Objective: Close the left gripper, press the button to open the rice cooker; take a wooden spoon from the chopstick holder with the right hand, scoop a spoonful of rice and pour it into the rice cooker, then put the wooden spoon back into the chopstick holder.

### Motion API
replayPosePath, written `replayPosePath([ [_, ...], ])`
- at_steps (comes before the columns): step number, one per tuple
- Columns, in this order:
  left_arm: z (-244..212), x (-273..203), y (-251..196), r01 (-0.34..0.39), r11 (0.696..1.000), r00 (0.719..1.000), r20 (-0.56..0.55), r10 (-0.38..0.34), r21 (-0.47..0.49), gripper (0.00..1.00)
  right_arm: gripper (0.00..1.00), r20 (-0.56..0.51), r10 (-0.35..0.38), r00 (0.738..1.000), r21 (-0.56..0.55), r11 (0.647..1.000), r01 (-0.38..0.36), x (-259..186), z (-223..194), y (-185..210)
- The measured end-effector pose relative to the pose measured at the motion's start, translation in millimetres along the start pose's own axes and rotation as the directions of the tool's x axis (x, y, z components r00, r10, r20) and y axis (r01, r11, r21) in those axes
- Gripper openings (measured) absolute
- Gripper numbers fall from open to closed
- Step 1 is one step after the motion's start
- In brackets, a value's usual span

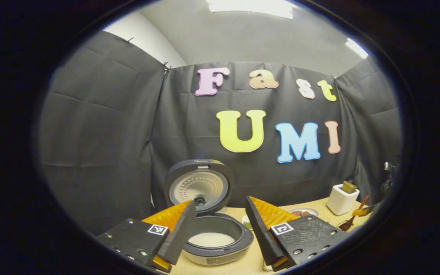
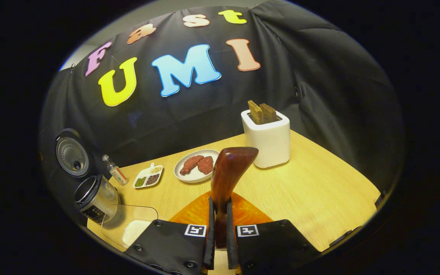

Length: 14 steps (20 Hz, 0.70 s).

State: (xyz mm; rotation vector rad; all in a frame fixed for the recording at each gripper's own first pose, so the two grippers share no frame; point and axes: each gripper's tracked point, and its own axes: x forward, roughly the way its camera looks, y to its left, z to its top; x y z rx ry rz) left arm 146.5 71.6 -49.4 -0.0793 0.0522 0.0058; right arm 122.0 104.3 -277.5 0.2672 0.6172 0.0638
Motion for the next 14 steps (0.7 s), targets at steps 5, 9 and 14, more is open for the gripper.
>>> replayPosePath([
  [5,3.6,-0.4,-1.3,-0.002,1.000,1.000,0.004,0.002,0.004,0.81,0.36,0.044,-0.009,0.999,-0.059,0.998,0.012,-15.8,10.9,-5.0],
  [9,7.7,0.6,-4.3,-0.001,1.000,1.000,0.008,0.001,0.006,0.81,0.98,0.131,-0.064,0.989,-0.191,0.978,0.089,-39.1,38.5,-16.1],
  [14,12.8,12.1,-0.8,-0.012,1.000,1.000,0.002,0.012,0.014,0.82,0.98,0.251,-0.054,0.967,-0.268,0.956,0.122,-74.2,88.0,-2.4],
])
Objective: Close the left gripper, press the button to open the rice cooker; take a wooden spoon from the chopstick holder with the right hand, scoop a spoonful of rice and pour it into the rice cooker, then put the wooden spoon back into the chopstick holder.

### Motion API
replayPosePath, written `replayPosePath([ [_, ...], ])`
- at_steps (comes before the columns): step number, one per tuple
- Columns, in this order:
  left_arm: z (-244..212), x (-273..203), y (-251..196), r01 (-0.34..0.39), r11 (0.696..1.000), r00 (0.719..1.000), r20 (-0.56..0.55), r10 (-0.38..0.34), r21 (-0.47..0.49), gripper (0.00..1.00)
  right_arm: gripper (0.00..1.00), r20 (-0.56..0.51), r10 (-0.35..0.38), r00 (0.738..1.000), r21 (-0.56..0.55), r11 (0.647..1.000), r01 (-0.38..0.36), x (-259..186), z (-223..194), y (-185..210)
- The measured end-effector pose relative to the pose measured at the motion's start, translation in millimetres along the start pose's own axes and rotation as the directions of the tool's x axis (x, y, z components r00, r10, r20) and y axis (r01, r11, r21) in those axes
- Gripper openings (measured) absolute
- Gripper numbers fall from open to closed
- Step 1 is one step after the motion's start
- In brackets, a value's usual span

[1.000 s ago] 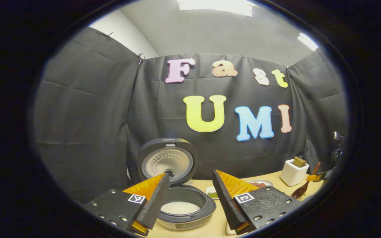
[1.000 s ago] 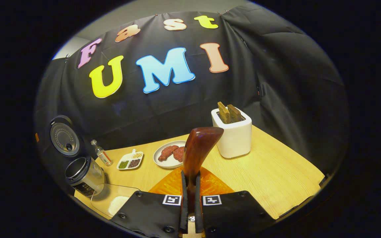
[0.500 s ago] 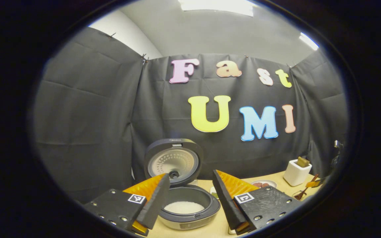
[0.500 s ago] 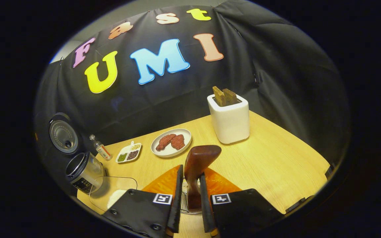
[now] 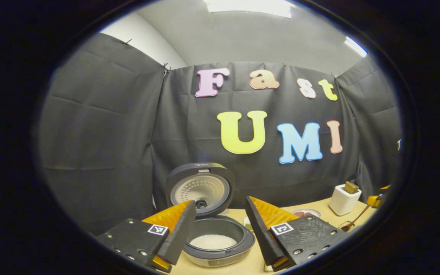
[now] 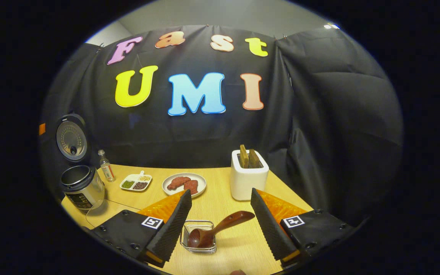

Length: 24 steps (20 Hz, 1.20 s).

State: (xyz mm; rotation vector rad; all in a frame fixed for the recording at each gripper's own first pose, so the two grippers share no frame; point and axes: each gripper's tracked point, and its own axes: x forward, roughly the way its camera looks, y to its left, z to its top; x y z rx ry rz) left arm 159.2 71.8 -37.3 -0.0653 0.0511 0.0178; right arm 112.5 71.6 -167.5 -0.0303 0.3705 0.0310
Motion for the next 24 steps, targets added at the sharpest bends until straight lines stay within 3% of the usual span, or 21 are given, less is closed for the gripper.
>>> replayPosePath([
  [2,5.8,9.3,2.6,-0.003,1.000,1.000,-0.001,0.003,0.003,0.82,0.98,0.036,0.016,0.999,0.000,1.000,-0.016,-8.4,19.2,6.8],
  [3,9.4,14.1,4.7,-0.006,1.000,1.000,-0.003,0.006,0.005,0.82,0.93,0.049,0.023,0.999,0.005,1.000,-0.023,-12.1,26.2,10.7],
  [4,12.3,20.8,7.1,-0.008,1.000,1.000,-0.008,0.008,0.005,0.82,0.98,0.062,0.028,0.998,0.010,1.000,-0.029,-15.0,33.1,14.6],
  [5,16.3,27.7,9.3,-0.010,1.000,1.000,-0.008,0.010,0.004,0.82,0.93,0.074,0.033,0.997,0.013,0.999,-0.035,-18.0,37.9,19.4],
  [6,21.0,34.3,12.5,-0.012,1.000,1.000,-0.007,0.012,0.004,0.82,0.98,0.087,0.042,0.995,0.013,0.999,-0.043,-20.5,43.6,24.6],
  [9,36.9,58.9,23.0,-0.018,1.000,1.000,-0.001,0.018,0.005,0.82,0.98,0.109,0.060,0.992,-0.007,0.998,-0.060,-26.5,51.4,40.5],
  [16,57.3,128.6,48.8,-0.027,1.000,1.000,-0.010,0.027,-0.006,0.81,1.00,0.110,0.090,0.990,-0.009,0.996,-0.089,-38.8,49.6,77.8],
  [24,55.9,212.5,73.5,-0.026,1.000,0.999,-0.033,0.026,-0.012,0.82,0.98,0.072,0.066,0.995,0.009,0.998,-0.067,-34.9,34.3,92.6],
])
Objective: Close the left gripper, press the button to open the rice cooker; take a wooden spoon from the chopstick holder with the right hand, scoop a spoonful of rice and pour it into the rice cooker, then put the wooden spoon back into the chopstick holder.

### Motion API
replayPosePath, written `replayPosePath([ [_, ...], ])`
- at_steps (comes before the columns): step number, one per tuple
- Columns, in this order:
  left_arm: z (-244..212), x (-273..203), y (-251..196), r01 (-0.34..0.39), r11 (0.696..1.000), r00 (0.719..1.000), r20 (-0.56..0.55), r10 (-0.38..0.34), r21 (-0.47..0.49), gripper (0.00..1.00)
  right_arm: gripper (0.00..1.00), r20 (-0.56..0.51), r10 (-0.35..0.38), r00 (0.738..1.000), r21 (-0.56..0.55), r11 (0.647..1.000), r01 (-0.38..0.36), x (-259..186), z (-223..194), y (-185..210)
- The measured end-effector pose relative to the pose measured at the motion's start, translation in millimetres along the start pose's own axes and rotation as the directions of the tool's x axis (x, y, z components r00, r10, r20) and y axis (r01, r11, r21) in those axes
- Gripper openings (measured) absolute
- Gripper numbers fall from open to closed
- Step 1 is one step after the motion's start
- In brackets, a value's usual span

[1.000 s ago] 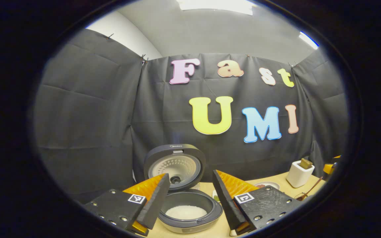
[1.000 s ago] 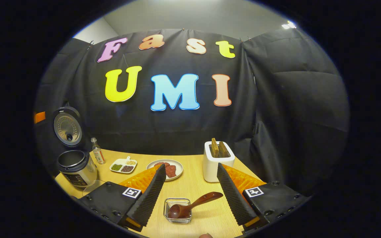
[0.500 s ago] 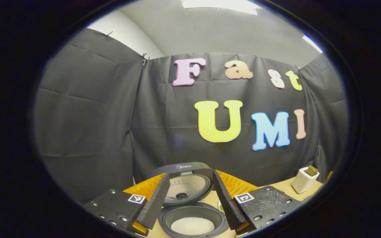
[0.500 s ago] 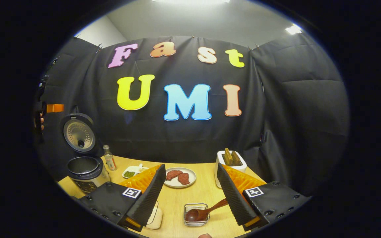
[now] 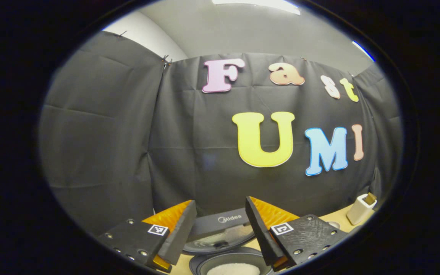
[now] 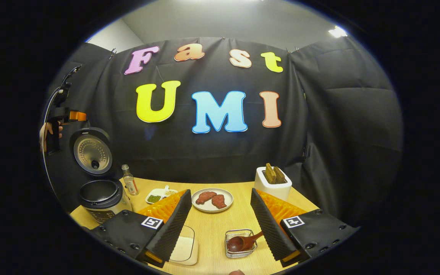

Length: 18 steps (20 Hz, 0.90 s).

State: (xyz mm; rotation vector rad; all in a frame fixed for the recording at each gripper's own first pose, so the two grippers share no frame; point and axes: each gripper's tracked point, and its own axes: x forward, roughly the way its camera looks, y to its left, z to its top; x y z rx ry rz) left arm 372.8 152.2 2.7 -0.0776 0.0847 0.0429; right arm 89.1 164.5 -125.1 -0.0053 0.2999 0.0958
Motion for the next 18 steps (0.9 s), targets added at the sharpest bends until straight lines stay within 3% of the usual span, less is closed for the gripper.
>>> replayPosePath([
  [7,-31.7,54.8,5.5,0.004,1.000,0.997,-0.074,-0.004,0.000,0.82,0.98,-0.014,-0.031,0.999,-0.012,0.999,0.031,-3.0,-4.3,-2.8],
  [8,-38.1,57.3,4.8,0.005,1.000,0.996,-0.094,-0.005,-0.001,0.82,0.93,-0.014,-0.031,0.999,-0.014,0.999,0.031,-3.6,-3.5,-3.8],
  [18,-53.6,26.3,-10.8,0.028,0.999,0.993,-0.114,-0.032,-0.036,0.84,0.98,-0.004,0.004,1.000,-0.019,1.000,-0.005,-11.0,1.6,-3.5],
])
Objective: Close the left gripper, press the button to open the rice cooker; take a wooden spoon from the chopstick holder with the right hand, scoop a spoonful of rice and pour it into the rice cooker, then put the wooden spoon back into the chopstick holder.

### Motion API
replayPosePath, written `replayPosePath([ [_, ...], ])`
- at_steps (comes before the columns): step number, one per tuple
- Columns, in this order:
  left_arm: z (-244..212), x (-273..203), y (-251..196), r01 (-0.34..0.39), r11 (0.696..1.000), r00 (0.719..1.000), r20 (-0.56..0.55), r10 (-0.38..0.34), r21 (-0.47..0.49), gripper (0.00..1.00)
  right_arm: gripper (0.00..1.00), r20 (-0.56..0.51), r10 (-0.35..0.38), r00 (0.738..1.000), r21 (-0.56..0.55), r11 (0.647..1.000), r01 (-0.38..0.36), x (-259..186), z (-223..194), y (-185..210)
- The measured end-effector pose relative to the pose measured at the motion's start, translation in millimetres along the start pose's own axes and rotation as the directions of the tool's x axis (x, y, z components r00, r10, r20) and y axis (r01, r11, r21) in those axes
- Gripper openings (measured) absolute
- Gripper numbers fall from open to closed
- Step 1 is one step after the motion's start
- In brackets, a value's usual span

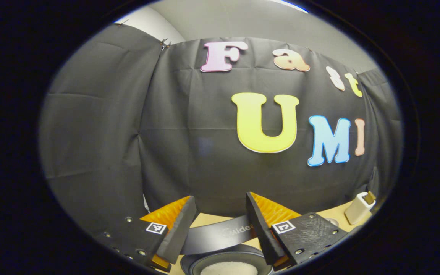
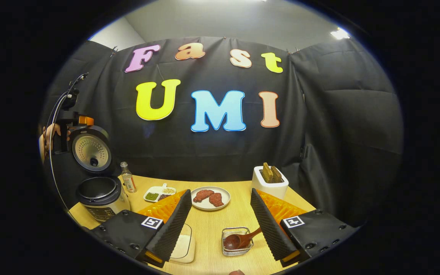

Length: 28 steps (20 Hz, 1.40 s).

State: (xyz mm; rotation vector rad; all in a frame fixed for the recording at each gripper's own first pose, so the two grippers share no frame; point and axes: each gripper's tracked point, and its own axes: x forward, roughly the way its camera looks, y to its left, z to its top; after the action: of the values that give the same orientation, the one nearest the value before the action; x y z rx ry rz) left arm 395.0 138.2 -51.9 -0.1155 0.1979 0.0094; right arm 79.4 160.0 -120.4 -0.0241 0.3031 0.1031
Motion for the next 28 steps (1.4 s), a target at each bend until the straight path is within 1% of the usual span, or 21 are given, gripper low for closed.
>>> replayPosePath([
  [1,-2.9,-5.5,-2.8,0.004,1.000,1.000,-0.005,-0.004,-0.003,0.84,0.98,0.001,0.006,1.000,0.000,1.000,-0.006,-1.5,0.1,-0.3],
  [4,-14.5,-21.8,-11.7,0.016,1.000,1.000,-0.025,-0.016,-0.004,0.86,0.98,0.003,0.025,1.000,0.000,1.000,-0.025,-5.2,0.2,-0.6],
  [6,-21.8,-33.9,-17.7,0.021,1.000,0.999,-0.035,-0.021,-0.006,0.84,0.98,0.002,0.036,0.999,0.001,0.999,-0.036,-8.2,-1.5,-2.5],
  [8,-31.2,-45.1,-23.9,0.026,1.000,0.999,-0.041,-0.026,-0.005,0.84,0.98,0.005,0.046,0.999,0.006,0.999,-0.046,-13.0,-0.4,-5.3],
  [11,-46.1,-63.7,-32.7,0.036,0.999,0.998,-0.053,-0.036,-0.002,0.84,0.98,0.016,0.058,0.998,0.007,0.998,-0.058,-19.0,2.5,-10.5],
  [12,-51.9,-67.5,-34.7,0.039,0.999,0.997,-0.060,-0.039,-0.003,0.84,0.98,0.017,0.063,0.998,0.005,0.998,-0.063,-14.2,12.3,-9.2],
  [16,-74.3,-85.6,-44.6,0.049,0.999,0.995,-0.083,-0.050,-0.014,0.84,0.98,0.021,0.081,0.997,-0.002,0.997,-0.081,-20.5,14.4,-14.3],
  [17,-80.8,-90.3,-47.5,0.052,0.999,0.995,-0.089,-0.053,-0.013,0.84,0.93,0.021,0.086,0.996,-0.005,0.996,-0.085,-22.1,15.1,-15.9],
  [18,-86.9,-95.9,-49.9,0.054,0.998,0.994,-0.095,-0.055,-0.014,0.84,0.98,0.021,0.090,0.996,-0.008,0.996,-0.090,-23.4,14.9,-16.7],
  [21,-109.4,-107.8,-56.9,0.058,0.998,0.991,-0.118,-0.060,-0.018,0.85,0.98,0.024,0.098,0.995,-0.011,0.995,-0.098,-27.1,15.7,-21.1],
  [22,-116.2,-111.4,-58.8,0.059,0.998,0.990,-0.126,-0.061,-0.018,0.84,0.93,0.026,0.101,0.995,-0.011,0.995,-0.101,-29.3,16.9,-22.8],
  [23,-121.8,-114.4,-60.0,0.060,0.998,0.989,-0.132,-0.062,-0.020,0.84,0.98,0.025,0.102,0.995,-0.013,0.995,-0.101,-30.3,16.9,-24.6],
  [25,-132.9,-119.4,-61.7,0.061,0.998,0.988,-0.144,-0.064,-0.024,0.85,0.98,0.025,0.104,0.994,-0.014,0.994,-0.104,-32.2,16.1,-27.0],
  [27,-143.4,-122.5,-64.4,0.060,0.998,0.986,-0.156,-0.063,-0.024,0.84,0.98,0.023,0.107,0.994,-0.015,0.994,-0.107,-33.4,14.2,-29.0],
  [28,-147.7,-124.0,-63.9,0.059,0.998,0.985,-0.161,-0.062,-0.025,0.84,1.00,0.021,0.108,0.994,-0.014,0.994,-0.107,-34.1,13.4,-29.9],
])
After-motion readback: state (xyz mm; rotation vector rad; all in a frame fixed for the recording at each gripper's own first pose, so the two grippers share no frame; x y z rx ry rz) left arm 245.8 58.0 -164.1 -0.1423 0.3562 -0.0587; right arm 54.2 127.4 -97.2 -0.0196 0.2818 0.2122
